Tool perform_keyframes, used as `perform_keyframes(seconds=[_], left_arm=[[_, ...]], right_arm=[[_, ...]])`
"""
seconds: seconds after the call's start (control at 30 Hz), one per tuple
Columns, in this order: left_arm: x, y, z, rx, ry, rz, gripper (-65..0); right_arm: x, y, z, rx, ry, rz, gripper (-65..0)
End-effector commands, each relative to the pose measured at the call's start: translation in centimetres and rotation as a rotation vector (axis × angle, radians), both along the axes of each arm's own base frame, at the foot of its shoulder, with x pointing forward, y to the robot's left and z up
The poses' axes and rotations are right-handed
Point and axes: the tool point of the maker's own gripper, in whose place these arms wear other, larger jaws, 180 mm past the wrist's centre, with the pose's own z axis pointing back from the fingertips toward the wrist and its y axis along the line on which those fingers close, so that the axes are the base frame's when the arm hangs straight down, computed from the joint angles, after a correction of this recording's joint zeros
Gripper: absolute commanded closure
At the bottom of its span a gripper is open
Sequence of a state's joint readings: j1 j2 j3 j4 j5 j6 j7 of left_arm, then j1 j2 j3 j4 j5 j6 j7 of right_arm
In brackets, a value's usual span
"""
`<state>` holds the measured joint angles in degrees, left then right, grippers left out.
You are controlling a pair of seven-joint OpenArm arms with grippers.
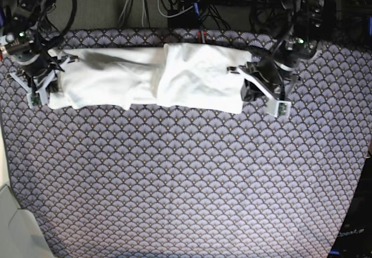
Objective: Fold the T-shirt properly
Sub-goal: 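Lower the folded end and open the left gripper, moving it away, then lift the strip end with the right gripper toward the folded half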
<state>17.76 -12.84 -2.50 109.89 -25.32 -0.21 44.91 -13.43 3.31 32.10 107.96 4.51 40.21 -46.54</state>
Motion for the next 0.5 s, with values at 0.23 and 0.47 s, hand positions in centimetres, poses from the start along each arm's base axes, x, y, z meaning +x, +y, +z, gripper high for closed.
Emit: perform_keyframes(seconds=[0.23,0.47], left_arm=[[-1.7,5.9,-0.3,0.061,0.020,0.143,-3.5],[-2.6,7.9,-0.6,0.084,0.035,0.191,-3.5]], right_arm=[[0.4,1.9,0.7,0.018,-0.036,0.034,0.0],[-0.1,1.3,0.2,0.006,0.004,0.021,-3.8]])
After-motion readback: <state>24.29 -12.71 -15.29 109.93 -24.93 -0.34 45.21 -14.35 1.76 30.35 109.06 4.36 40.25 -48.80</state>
